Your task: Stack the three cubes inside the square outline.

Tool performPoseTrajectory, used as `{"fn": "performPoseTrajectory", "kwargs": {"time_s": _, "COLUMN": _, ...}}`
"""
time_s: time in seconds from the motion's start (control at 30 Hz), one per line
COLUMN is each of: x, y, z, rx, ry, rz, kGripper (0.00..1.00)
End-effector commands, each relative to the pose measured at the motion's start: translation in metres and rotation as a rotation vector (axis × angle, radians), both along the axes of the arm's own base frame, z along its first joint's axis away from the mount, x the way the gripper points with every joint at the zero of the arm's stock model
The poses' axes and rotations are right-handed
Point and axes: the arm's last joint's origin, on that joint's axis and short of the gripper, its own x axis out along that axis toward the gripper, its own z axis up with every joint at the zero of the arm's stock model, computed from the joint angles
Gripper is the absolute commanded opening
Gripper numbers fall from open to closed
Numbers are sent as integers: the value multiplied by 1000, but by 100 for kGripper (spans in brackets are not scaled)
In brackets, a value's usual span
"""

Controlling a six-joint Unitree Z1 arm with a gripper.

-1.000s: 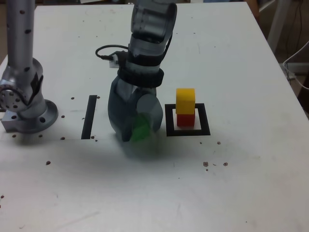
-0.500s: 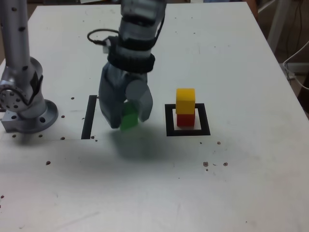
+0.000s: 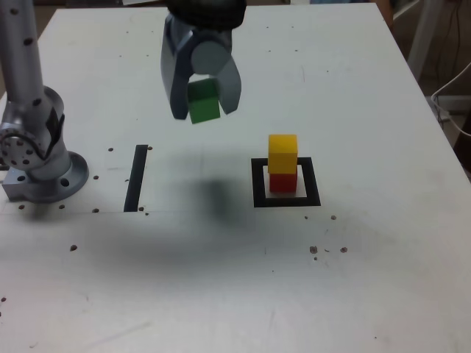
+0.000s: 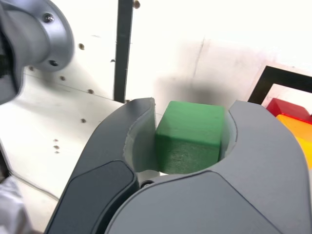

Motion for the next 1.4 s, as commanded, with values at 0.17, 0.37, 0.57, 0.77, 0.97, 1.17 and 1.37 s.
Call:
{"fn": "performPoseTrajectory", "kwargs": {"time_s": 0.17, "x": 38, "y": 0, "z": -6, "rx": -61, "ry": -53, "rz": -82, "kGripper": 14}}
{"fn": "performPoseTrajectory", "kwargs": {"time_s": 0.37, "x": 56, "y": -1, "z": -4, "rx": -63, "ry": -67, "rz": -103, "kGripper": 14}}
{"fn": "performPoseTrajectory", "kwargs": {"time_s": 0.57, "x": 72, "y": -6, "z": -12, "rx": -66, "ry": -50, "rz": -124, "kGripper": 14}}
{"fn": "performPoseTrajectory", "kwargs": {"time_s": 0.77, "x": 84, "y": -14, "z": -24, "rx": -63, "ry": -27, "rz": -152, "kGripper": 14}}
{"fn": "performPoseTrajectory", "kwargs": {"time_s": 0.97, "x": 87, "y": -22, "z": -26, "rx": -57, "ry": -25, "rz": -176, "kGripper": 15}}
{"fn": "performPoseTrajectory", "kwargs": {"time_s": 1.17, "x": 88, "y": -28, "z": -27, "rx": -51, "ry": -31, "rz": -194, "kGripper": 16}}
{"fn": "performPoseTrajectory", "kwargs": {"time_s": 1.37, "x": 89, "y": -28, "z": -31, "rx": -28, "ry": -18, "rz": -201, "kGripper": 18}}
